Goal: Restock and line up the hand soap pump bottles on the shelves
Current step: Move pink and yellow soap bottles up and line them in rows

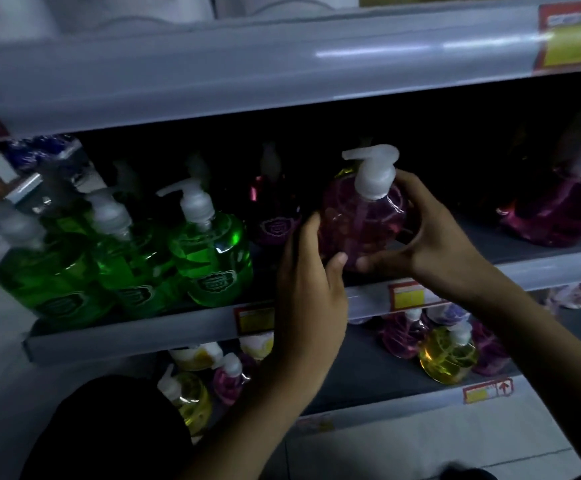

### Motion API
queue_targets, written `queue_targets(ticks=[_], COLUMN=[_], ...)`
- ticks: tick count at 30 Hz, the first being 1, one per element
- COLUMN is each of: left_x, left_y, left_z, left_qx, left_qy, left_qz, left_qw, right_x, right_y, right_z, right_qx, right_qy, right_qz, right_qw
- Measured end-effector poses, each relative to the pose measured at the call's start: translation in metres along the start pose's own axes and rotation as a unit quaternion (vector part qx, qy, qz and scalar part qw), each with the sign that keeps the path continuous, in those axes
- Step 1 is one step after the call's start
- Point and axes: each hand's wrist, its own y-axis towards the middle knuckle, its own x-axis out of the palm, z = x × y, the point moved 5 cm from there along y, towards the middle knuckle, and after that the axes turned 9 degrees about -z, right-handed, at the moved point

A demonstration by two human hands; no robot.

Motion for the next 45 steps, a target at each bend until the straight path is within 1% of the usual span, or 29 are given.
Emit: queue_targets(ticks=[2, 5, 9, 13, 16, 18, 20, 22, 25, 28, 29, 30, 31, 32, 33, 34, 35, 37, 38, 40, 41, 42, 43, 45], left_x=[-0.010, -0.020, -0.026, -0.031, -0.037, -0.040, -0.046, -0.054, -0.056, -0.052, -0.051, -0.049, -0.046, -0.041, -0.034, -0.024, -0.012, 0.013, 0.024, 0.041, 0.045, 0.050, 0.053, 0.057], left_y=[-0.006, -0.015, -0.029, -0.038, -0.039, -0.039, -0.037, -0.030, -0.022, -0.019, -0.019, -0.018, -0.017, -0.014, -0.011, -0.007, -0.003, 0.006, 0.012, 0.025, 0.031, 0.036, 0.039, 0.037], left_z=[-0.001, -0.010, -0.018, -0.024, -0.027, -0.026, -0.022, -0.012, -0.006, -0.006, -0.006, -0.004, -0.002, 0.000, 0.003, 0.005, 0.006, 0.003, -0.001, -0.006, -0.009, -0.010, -0.011, -0.013], left_qx=[-0.004, -0.042, -0.083, -0.107, -0.103, -0.105, -0.082, -0.024, 0.048, 0.051, 0.052, 0.059, 0.070, 0.081, 0.083, 0.073, 0.052, -0.004, -0.035, -0.094, -0.116, -0.130, -0.139, -0.142], left_qy=[0.009, 0.008, -0.005, 0.033, 0.068, 0.088, 0.112, 0.154, 0.194, 0.205, 0.199, 0.186, 0.172, 0.157, 0.139, 0.118, 0.095, 0.066, 0.058, 0.028, 0.002, -0.027, -0.047, -0.049], left_qz=[0.028, 0.036, -0.005, -0.046, -0.055, -0.061, -0.040, -0.016, -0.023, -0.031, -0.028, -0.025, -0.024, -0.028, -0.039, -0.060, -0.090, -0.146, -0.167, -0.194, -0.197, -0.197, -0.196, -0.187], left_qw=[1.000, 0.998, 0.997, 0.993, 0.991, 0.989, 0.990, 0.988, 0.979, 0.977, 0.978, 0.980, 0.982, 0.984, 0.986, 0.989, 0.990, 0.987, 0.984, 0.976, 0.974, 0.971, 0.970, 0.971], right_x=[0.014, 0.033, 0.050, 0.057, 0.060, 0.063, 0.066, 0.067, 0.069, 0.065, 0.058, 0.046, 0.029, 0.009, -0.009, -0.022, -0.029, -0.029, -0.026, -0.019, -0.017, -0.019, -0.023, -0.035], right_y=[0.008, 0.020, 0.029, 0.035, 0.039, 0.039, 0.039, 0.039, 0.039, 0.039, 0.040, 0.042, 0.042, 0.039, 0.035, 0.033, 0.036, 0.045, 0.049, 0.052, 0.051, 0.048, 0.045, 0.032], right_z=[-0.003, -0.004, 0.003, 0.007, 0.010, 0.012, 0.012, 0.009, 0.007, 0.003, 0.000, -0.003, -0.004, -0.002, 0.002, 0.009, 0.017, 0.033, 0.038, 0.040, 0.040, 0.041, 0.043, 0.047], right_qx=[-0.010, -0.018, -0.007, 0.018, 0.048, 0.068, 0.073, 0.066, 0.071, 0.065, 0.058, 0.047, 0.039, 0.031, 0.032, 0.046, 0.075, 0.141, 0.159, 0.162, 0.153, 0.145, 0.141, 0.130], right_qy=[0.024, 0.031, 0.001, -0.007, 0.025, 0.050, 0.060, 0.034, -0.005, -0.041, -0.052, -0.054, -0.049, -0.042, -0.039, -0.042, -0.048, -0.057, -0.063, -0.086, -0.096, -0.094, -0.077, -0.028], right_qz=[-0.021, -0.048, -0.088, -0.129, -0.148, -0.145, -0.144, -0.138, -0.140, -0.165, -0.141, -0.073, 0.033, 0.153, 0.246, 0.287, 0.276, 0.183, 0.137, 0.064, 0.046, 0.046, 0.053, 0.068], right_qw=[0.999, 0.998, 0.996, 0.992, 0.987, 0.986, 0.985, 0.988, 0.988, 0.983, 0.987, 0.995, 0.997, 0.987, 0.968, 0.956, 0.957, 0.971, 0.976, 0.981, 0.982, 0.984, 0.986, 0.989])
